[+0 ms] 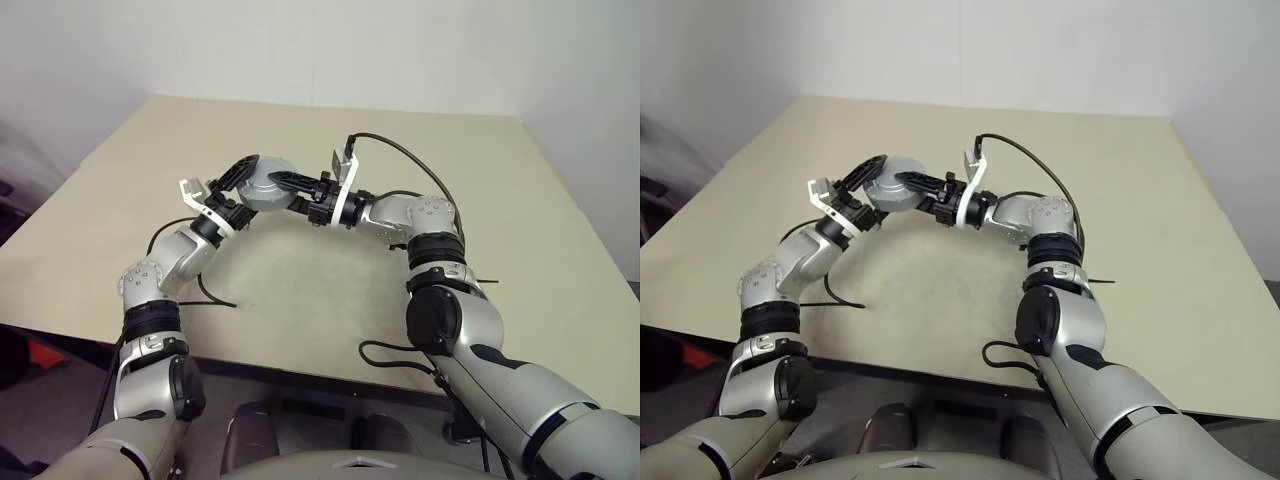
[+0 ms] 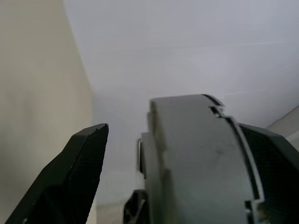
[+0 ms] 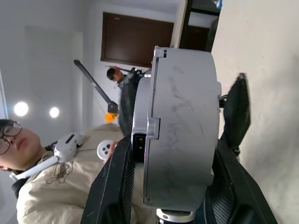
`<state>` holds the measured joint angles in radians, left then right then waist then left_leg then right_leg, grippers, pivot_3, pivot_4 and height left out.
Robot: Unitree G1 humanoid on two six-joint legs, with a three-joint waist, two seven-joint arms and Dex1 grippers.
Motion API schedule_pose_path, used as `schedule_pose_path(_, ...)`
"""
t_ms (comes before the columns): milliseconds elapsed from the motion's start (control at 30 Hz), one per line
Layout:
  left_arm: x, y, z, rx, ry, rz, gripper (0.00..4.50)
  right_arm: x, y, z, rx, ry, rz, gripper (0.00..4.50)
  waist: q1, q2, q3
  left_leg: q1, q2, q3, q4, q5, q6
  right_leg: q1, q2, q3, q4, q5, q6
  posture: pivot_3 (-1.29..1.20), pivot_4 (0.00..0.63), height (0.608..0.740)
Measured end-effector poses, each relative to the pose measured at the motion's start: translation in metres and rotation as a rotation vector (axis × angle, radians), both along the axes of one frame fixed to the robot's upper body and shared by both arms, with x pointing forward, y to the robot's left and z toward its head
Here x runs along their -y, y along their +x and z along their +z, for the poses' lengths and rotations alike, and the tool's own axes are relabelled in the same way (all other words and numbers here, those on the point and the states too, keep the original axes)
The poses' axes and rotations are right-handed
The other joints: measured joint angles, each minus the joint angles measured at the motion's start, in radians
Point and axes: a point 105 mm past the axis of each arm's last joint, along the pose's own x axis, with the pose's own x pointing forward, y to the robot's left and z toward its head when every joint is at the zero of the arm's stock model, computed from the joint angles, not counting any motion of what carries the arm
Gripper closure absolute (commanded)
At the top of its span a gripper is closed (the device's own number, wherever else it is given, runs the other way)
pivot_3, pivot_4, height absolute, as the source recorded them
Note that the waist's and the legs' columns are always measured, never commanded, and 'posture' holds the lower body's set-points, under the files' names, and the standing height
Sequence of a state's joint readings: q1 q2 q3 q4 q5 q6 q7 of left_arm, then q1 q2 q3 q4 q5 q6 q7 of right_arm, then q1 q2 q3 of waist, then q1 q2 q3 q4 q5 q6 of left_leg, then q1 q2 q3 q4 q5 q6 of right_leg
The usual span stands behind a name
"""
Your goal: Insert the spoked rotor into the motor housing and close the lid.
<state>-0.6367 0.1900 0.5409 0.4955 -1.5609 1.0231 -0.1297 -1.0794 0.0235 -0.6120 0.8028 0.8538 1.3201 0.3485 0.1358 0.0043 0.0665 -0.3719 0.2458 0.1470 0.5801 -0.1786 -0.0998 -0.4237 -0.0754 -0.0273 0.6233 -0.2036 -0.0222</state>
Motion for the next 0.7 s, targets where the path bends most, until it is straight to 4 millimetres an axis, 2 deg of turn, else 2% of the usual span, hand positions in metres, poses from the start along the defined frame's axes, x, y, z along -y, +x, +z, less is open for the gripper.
schedule_pose_path(233, -0.0003, 0.0054, -0.0022, 0.012, 0.041, 0.023, 0.05, 0.0028, 0.0007, -0.0009, 0.013, -0.009, -0.018, 2.42, 0.001, 0.0, 0.0, 0.0, 0.0, 0.0, 0.0, 0.0, 0.0, 0.0, 0.0, 0.0, 0.0, 0.0, 0.0, 0.0, 0.0, 0.74)
schedule_pose_path(467, -0.0006, 0.0059, -0.0026, 0.021, 0.053, 0.026, 2.24, 0.0025, 0.0015, -0.0089, 0.004, -0.042, -0.033, 2.42, 0.001, 0.0, 0.0, 0.0, 0.0, 0.0, 0.0, 0.0, 0.0, 0.0, 0.0, 0.0, 0.001, 0.0, 0.0, 0.0, 0.0, 0.74)
schedule_pose_path(500, -0.0005, 0.0059, -0.0028, 0.021, 0.054, 0.026, 2.36, 0.0023, 0.0015, -0.0087, 0.009, -0.046, -0.033, 2.42, 0.001, 0.0, 0.0, 0.0, 0.0, 0.0, 0.0, 0.0, 0.0, 0.0, 0.0, 0.0, 0.001, 0.0, 0.0, 0.0, 0.0, 0.74)
schedule_pose_path(700, -0.0012, 0.0057, -0.0036, 0.017, 0.052, 0.027, 2.36, 0.0016, 0.002, -0.0086, 0.016, -0.053, -0.036, 2.42, 0.001, 0.0, 0.0, 0.0, 0.0, 0.0, 0.0, 0.0, 0.0, 0.0, 0.0, 0.0, 0.001, 0.0, 0.0, 0.0, 0.0, 0.74)
